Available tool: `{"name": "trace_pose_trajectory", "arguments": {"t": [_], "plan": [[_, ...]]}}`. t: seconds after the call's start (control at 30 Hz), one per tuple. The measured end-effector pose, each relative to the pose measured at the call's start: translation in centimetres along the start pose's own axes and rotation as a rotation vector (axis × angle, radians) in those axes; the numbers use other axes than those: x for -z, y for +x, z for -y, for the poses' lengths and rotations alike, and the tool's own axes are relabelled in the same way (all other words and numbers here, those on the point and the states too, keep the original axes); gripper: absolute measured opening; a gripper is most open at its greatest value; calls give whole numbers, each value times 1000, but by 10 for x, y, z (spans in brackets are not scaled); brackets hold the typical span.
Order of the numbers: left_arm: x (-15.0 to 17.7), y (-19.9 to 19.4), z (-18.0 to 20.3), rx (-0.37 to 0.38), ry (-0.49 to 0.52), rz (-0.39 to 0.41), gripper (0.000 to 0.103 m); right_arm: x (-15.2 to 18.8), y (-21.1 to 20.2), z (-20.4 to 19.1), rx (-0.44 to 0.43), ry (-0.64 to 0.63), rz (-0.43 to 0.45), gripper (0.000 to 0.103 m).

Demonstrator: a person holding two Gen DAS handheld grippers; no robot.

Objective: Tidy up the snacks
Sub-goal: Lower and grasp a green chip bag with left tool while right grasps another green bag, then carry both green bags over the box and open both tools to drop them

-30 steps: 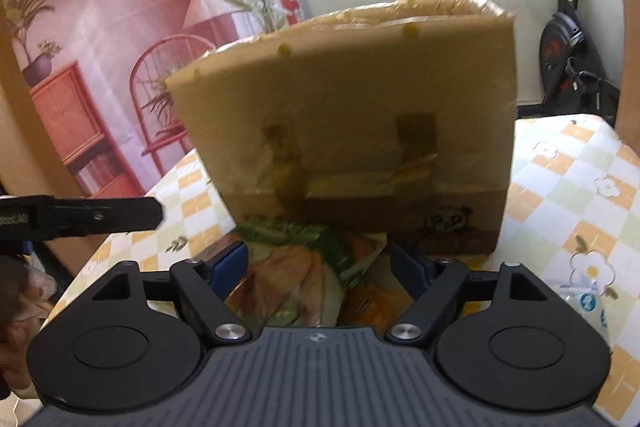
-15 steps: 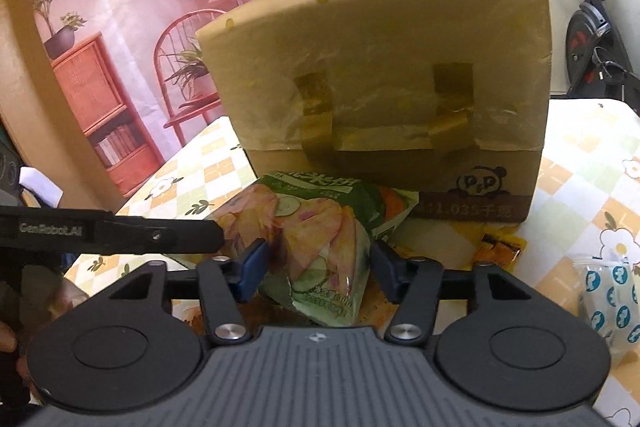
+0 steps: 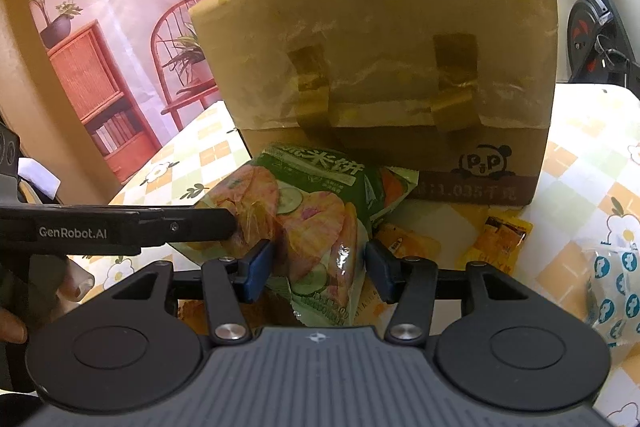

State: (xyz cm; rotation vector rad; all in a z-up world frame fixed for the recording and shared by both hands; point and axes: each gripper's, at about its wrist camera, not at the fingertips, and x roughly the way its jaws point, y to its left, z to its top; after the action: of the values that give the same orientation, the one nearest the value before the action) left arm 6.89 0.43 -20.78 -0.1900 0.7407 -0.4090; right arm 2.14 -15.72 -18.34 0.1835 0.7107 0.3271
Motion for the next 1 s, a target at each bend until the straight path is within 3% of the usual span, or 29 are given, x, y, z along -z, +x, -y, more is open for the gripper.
{"name": "trace_pose_trajectory", "arguments": {"t": [0.27, 0.53, 1.0], "plan": [[2, 0, 7, -10, 46, -1, 47, -1, 11, 8, -12, 25, -15, 59], [2, -16, 21, -6, 77, 14, 45, -2, -6, -2, -37, 1, 24, 39], [9, -59, 45, 20, 115, 109, 45, 3, -54, -21, -33, -41, 131, 37]]}}
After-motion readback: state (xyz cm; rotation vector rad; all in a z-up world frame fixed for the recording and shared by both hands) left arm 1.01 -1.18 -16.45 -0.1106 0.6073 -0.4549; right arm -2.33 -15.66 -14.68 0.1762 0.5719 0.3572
